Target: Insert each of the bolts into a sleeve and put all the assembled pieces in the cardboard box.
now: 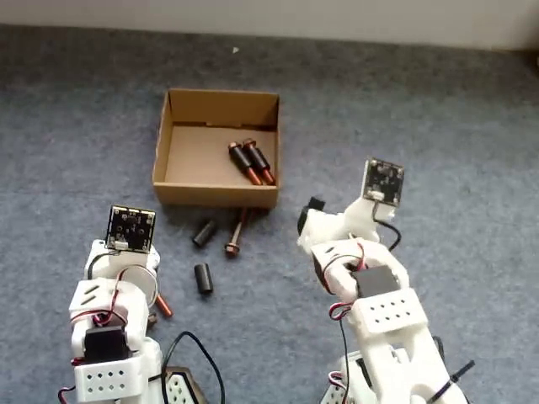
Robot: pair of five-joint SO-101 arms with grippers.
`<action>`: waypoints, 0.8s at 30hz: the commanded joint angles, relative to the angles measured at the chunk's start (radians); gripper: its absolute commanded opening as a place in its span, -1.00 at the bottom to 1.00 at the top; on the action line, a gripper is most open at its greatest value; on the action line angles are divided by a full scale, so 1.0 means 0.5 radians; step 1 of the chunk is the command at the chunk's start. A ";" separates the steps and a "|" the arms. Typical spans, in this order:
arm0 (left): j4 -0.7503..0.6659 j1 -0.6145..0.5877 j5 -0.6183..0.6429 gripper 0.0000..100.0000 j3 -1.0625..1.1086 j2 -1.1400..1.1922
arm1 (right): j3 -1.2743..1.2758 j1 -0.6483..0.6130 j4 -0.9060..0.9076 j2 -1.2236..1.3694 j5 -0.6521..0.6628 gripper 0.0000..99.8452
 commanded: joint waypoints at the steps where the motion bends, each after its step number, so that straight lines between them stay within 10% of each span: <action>1: 0.034 0.017 -0.061 -0.98 -0.210 -0.020 | 0.014 0.087 -0.054 -0.173 0.006 -0.99; 24: 0.522 0.256 -0.058 -0.90 -1.005 0.416 | 0.400 0.149 -0.054 -0.953 0.021 -0.99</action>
